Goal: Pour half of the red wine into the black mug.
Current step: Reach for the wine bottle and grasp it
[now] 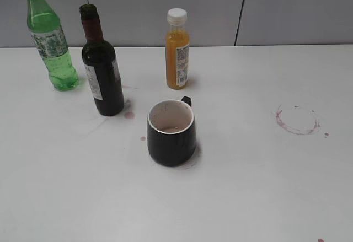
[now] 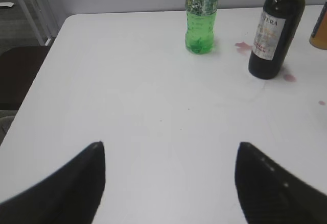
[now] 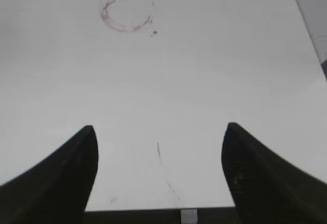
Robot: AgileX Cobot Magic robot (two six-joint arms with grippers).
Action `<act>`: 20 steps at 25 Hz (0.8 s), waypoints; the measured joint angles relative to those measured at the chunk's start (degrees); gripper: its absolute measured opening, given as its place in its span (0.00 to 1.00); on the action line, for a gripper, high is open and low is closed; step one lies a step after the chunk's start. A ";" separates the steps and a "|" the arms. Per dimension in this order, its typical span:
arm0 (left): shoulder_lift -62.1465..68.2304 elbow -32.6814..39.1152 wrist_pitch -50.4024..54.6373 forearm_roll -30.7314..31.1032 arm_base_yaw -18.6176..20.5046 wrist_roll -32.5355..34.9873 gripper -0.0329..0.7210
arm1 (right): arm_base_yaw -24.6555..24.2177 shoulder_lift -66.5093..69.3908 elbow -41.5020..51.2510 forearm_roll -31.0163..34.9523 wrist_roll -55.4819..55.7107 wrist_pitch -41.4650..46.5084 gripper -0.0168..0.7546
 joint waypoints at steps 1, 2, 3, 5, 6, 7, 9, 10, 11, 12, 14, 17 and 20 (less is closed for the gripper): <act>0.00 0.00 0.00 0.00 0.00 0.00 0.83 | 0.00 -1.74 0.06 0.05 0.00 -0.11 0.76; 0.00 0.00 0.00 0.00 0.00 0.05 0.83 | 0.00 -2.51 0.13 0.12 0.00 -0.26 0.76; 0.00 0.00 -0.06 0.00 0.00 0.03 0.83 | 0.00 -2.97 0.19 0.12 -0.05 -0.41 0.76; 0.00 0.00 -0.06 0.00 0.00 0.01 0.83 | 0.00 -3.11 0.31 0.55 -0.05 -1.74 0.76; 0.00 0.00 -0.06 0.00 0.00 0.01 0.83 | 0.00 -3.11 0.72 0.91 -0.05 -2.90 0.76; 0.00 0.00 -0.06 0.00 0.00 0.01 0.83 | 0.00 -3.11 1.25 1.30 -0.05 -4.63 0.76; 0.00 0.00 -0.06 0.00 0.00 0.01 0.83 | 0.00 -3.11 2.04 1.61 -0.05 -6.04 0.76; 0.00 0.00 -0.06 0.00 0.00 0.01 0.83 | 0.00 -3.11 2.16 1.61 -0.05 -6.22 0.76; 0.00 0.00 -0.06 0.00 0.00 0.01 0.83 | 0.00 -3.11 2.16 1.61 -0.05 -6.52 0.76; 0.00 0.00 -0.06 0.00 0.00 0.01 0.83 | 0.00 -3.11 2.16 1.61 -0.05 -6.77 0.75; 0.00 0.00 -0.06 0.00 0.00 0.03 0.83 | 0.00 -3.11 2.16 1.65 -0.11 -6.90 0.75; 0.00 0.00 -0.06 0.00 0.00 -0.01 0.83 | 0.00 -3.11 2.18 1.72 -0.11 -6.96 0.75; 0.00 0.00 -0.06 0.00 0.00 -0.01 0.83 | 0.00 -3.11 2.18 1.77 -0.11 -6.98 0.75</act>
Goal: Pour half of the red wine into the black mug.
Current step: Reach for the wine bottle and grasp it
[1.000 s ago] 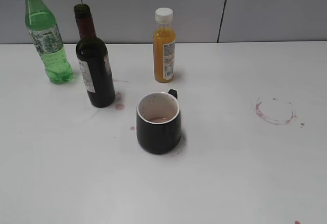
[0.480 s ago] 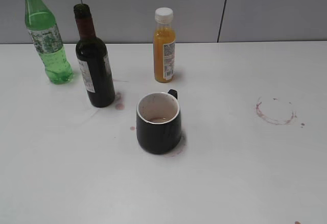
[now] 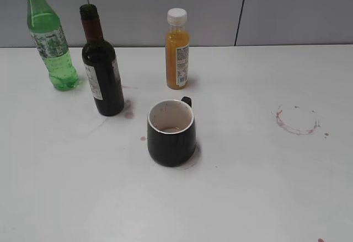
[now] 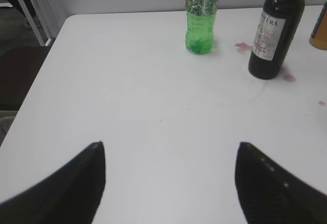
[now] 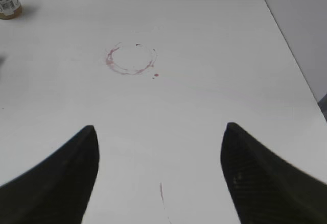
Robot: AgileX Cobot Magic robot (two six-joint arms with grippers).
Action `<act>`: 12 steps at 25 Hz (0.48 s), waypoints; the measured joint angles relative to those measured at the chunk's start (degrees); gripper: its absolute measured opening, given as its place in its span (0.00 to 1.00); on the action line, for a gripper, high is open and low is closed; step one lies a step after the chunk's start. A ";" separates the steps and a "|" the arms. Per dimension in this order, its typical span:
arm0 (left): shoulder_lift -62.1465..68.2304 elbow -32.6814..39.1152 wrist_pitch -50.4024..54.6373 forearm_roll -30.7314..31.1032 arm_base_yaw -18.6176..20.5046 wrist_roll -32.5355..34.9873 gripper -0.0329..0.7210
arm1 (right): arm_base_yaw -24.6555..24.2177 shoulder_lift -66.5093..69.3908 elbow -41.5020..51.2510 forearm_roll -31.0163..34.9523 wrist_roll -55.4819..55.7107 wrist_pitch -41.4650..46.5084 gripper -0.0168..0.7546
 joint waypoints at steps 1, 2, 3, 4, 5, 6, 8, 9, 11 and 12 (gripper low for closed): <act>0.00 0.00 0.00 0.00 0.00 0.01 0.83 | 0.00 0.00 0.00 0.00 0.00 -0.05 0.75; 0.00 0.00 0.00 0.00 0.00 0.01 0.83 | 0.00 0.00 0.00 0.00 0.00 -0.05 0.75; 0.00 0.00 0.00 0.00 0.00 0.01 0.83 | 0.00 0.00 0.00 0.00 0.00 -0.07 0.75; 0.00 0.00 0.00 0.00 0.00 0.01 0.83 | 0.00 0.00 0.00 0.08 0.00 -0.07 0.75; 0.00 0.00 0.00 0.00 0.00 0.06 0.83 | 0.00 0.00 0.00 0.13 0.00 -0.07 0.75; 0.00 0.00 0.00 0.00 0.00 0.06 0.83 | 0.00 0.00 0.00 0.13 0.00 -0.07 0.75; 0.00 0.00 0.00 0.00 0.00 0.01 0.83 | 0.00 0.00 0.00 0.13 0.00 -0.07 0.75; 0.00 0.00 0.00 0.00 0.00 0.01 0.83 | 0.00 0.00 0.00 0.13 0.00 -0.07 0.75; 0.00 0.00 0.00 0.00 0.00 0.01 0.83 | 0.00 0.00 0.00 0.13 0.00 -0.07 0.75; 0.00 0.00 0.00 0.00 0.00 0.01 0.83 | 0.00 0.00 0.00 0.13 0.00 -0.07 0.75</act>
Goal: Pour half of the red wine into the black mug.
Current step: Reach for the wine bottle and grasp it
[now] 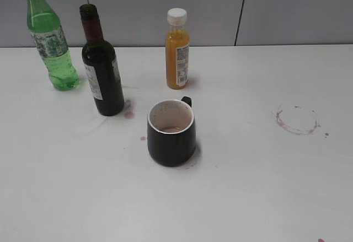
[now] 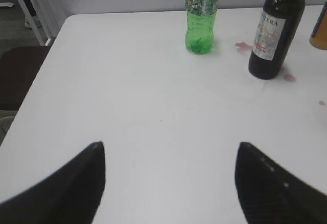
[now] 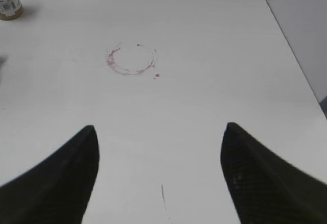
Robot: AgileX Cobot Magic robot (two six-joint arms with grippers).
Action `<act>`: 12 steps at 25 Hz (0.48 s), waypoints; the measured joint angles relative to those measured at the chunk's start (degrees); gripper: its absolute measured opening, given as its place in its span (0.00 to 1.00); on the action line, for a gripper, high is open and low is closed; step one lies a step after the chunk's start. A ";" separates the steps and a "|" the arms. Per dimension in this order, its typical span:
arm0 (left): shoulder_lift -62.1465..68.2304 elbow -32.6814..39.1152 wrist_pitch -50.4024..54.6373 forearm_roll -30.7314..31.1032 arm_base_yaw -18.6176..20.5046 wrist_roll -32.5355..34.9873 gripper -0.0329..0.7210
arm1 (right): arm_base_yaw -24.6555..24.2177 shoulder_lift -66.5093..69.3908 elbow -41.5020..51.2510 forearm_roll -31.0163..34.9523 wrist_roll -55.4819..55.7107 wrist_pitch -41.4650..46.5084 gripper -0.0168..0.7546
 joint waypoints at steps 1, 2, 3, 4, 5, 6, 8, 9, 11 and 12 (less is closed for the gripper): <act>0.00 0.00 0.00 0.00 0.00 0.04 0.83 | 0.00 0.00 0.00 0.00 0.00 0.00 0.75; 0.00 0.00 0.00 0.00 0.00 -0.01 0.83 | 0.00 0.00 0.00 0.00 0.00 0.00 0.75; 0.00 0.00 0.00 0.00 0.00 -0.01 0.83 | 0.00 0.00 0.00 0.05 0.00 -0.05 0.75; 0.00 0.00 0.00 0.00 0.00 0.04 0.83 | 0.00 0.00 0.00 0.05 0.00 -0.05 0.75; 0.00 0.00 0.00 0.00 0.00 0.05 0.83 | 0.00 0.00 0.00 0.05 0.00 -0.05 0.75; 0.00 0.00 0.00 0.00 0.00 0.04 0.83 | 0.00 0.00 0.00 0.05 0.00 -0.05 0.75; 0.00 0.00 0.00 0.00 0.00 0.04 0.83 | 0.00 0.00 0.00 0.05 0.00 -0.05 0.75; 0.00 0.00 0.00 0.00 0.00 0.04 0.83 | 0.00 0.00 0.00 0.05 0.00 -0.05 0.75; 0.00 0.00 0.00 0.00 0.00 0.04 0.83 | 0.00 0.00 0.00 0.05 0.00 -0.05 0.75; 0.00 0.00 0.00 0.00 0.00 0.04 0.83 | 0.00 0.00 0.00 0.05 0.00 -0.05 0.75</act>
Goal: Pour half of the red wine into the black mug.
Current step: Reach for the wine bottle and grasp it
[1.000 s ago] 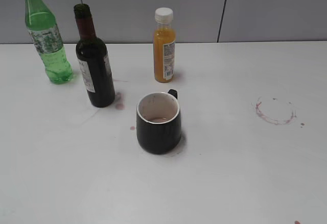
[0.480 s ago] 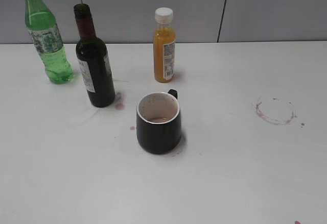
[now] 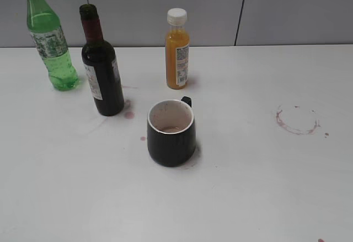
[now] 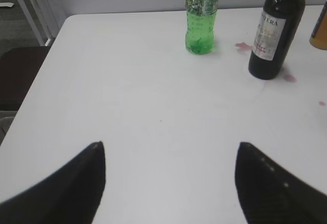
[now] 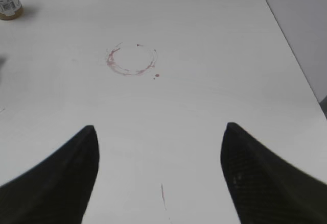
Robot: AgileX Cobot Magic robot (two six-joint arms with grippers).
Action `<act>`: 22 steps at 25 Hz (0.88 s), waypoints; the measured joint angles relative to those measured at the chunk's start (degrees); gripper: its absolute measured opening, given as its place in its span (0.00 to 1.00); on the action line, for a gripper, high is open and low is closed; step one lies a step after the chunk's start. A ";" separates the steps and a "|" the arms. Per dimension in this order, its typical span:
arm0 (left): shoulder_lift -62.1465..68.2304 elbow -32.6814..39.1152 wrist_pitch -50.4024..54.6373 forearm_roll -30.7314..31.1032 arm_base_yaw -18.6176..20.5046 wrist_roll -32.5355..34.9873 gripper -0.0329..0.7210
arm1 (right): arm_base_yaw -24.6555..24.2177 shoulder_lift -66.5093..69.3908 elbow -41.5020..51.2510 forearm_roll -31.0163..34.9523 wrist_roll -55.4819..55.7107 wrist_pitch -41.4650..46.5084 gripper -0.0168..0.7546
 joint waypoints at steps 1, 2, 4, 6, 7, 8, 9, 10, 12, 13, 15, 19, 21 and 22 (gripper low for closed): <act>0.00 0.00 0.00 0.00 0.00 -0.05 0.84 | 0.00 0.00 0.00 0.00 0.00 0.00 0.75; 0.00 0.00 -0.11 0.00 0.00 -0.05 0.85 | 0.00 0.00 0.00 0.00 0.00 0.00 0.75; 0.00 -0.39 -0.66 0.00 0.00 -0.05 0.88 | 0.00 0.00 0.00 0.00 0.00 0.00 0.75; 0.00 -0.96 -3.33 0.00 0.00 0.00 0.89 | 0.00 0.00 0.00 0.00 0.00 0.00 0.75; 0.00 -1.08 -5.95 -0.59 0.00 0.08 0.89 | 0.00 0.00 0.00 0.00 0.00 0.00 0.75; 0.00 -1.08 -8.70 -1.25 0.00 0.47 0.89 | 0.00 0.00 0.00 0.00 0.00 0.00 0.75; 0.20 -1.02 -12.17 -1.61 0.00 0.93 0.89 | 0.00 0.00 0.00 0.00 0.00 0.00 0.75; 0.81 -0.64 -15.90 -1.83 0.00 1.21 0.89 | 0.00 0.00 0.00 0.00 0.00 0.00 0.75; 2.79 1.01 -22.45 -1.88 0.00 1.61 0.89 | 0.00 0.00 0.00 0.00 0.00 0.00 0.75; 4.16 1.93 -26.03 -2.02 0.00 1.68 0.89 | 0.00 0.00 0.00 0.00 0.00 0.00 0.75; 6.83 4.26 -33.53 -2.75 0.00 1.79 0.88 | 0.00 0.00 0.00 0.00 0.00 0.00 0.75; 12.63 8.08 -49.76 -3.58 0.00 1.83 0.87 | 0.00 0.00 0.00 0.00 0.00 0.00 0.75; 16.34 9.15 -55.74 -3.68 0.00 1.83 0.87 | 0.00 0.00 0.00 0.00 0.00 0.00 0.75; 18.10 9.38 -57.48 -3.74 0.00 1.83 0.87 | 0.00 0.00 0.00 0.00 0.00 0.00 0.75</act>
